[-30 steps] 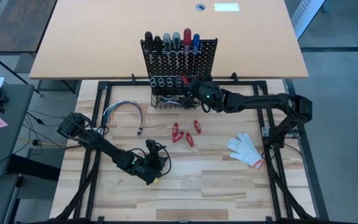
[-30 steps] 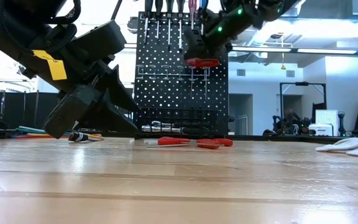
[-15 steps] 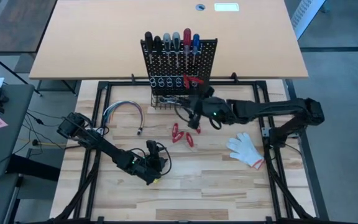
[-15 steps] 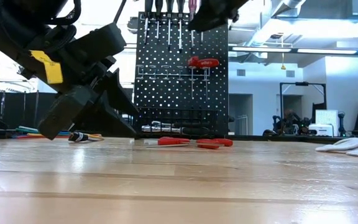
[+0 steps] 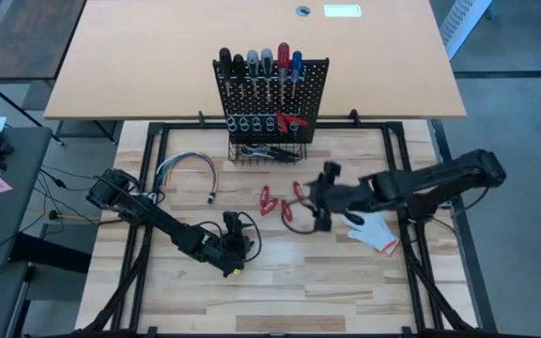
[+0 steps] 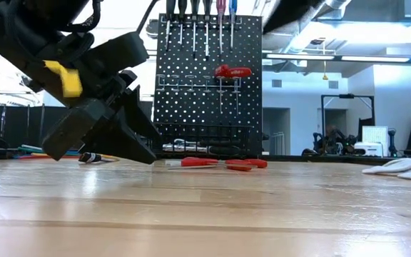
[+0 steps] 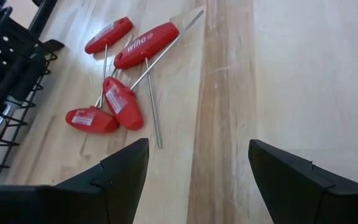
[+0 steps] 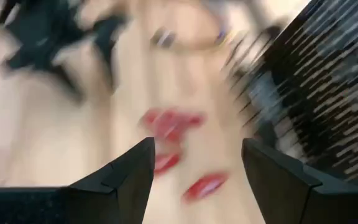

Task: Hang tools onto peg board
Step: Hang the red allen wrench on the pegboard

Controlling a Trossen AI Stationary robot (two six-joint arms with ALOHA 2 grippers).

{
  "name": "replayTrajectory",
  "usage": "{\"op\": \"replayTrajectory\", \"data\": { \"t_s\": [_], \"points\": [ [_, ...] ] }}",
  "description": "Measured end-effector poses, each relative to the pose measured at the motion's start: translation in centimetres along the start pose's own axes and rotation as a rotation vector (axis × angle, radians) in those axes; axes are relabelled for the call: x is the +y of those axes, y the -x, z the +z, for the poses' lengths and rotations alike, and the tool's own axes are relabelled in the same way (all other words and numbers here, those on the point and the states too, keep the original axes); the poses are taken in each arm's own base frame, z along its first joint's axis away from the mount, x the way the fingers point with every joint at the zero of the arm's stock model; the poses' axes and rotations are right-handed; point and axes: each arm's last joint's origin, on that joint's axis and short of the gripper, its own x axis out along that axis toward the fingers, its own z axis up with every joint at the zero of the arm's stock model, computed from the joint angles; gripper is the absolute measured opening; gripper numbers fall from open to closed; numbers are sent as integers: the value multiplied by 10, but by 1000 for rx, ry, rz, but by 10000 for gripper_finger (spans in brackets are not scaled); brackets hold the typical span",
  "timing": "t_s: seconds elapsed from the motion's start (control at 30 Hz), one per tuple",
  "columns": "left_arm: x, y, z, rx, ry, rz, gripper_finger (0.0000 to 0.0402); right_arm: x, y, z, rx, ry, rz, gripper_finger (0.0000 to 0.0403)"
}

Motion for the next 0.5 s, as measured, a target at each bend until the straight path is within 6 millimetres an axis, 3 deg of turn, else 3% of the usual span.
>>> {"op": "replayTrajectory", "data": {
  "t_s": [0.13, 0.27, 0.5],
  "points": [
    [0, 0, 0, 0, 21, 0, 269, 22, -30, -47, 139, -157, 146, 248],
    [3, -3, 0, 8, 36, 6, 269, 46, -70, -86, 206, -287, 151, 235],
    [10, -10, 0, 30, 56, -8, 269, 78, -125, -106, 257, -370, 74, 186]
  ]
}}
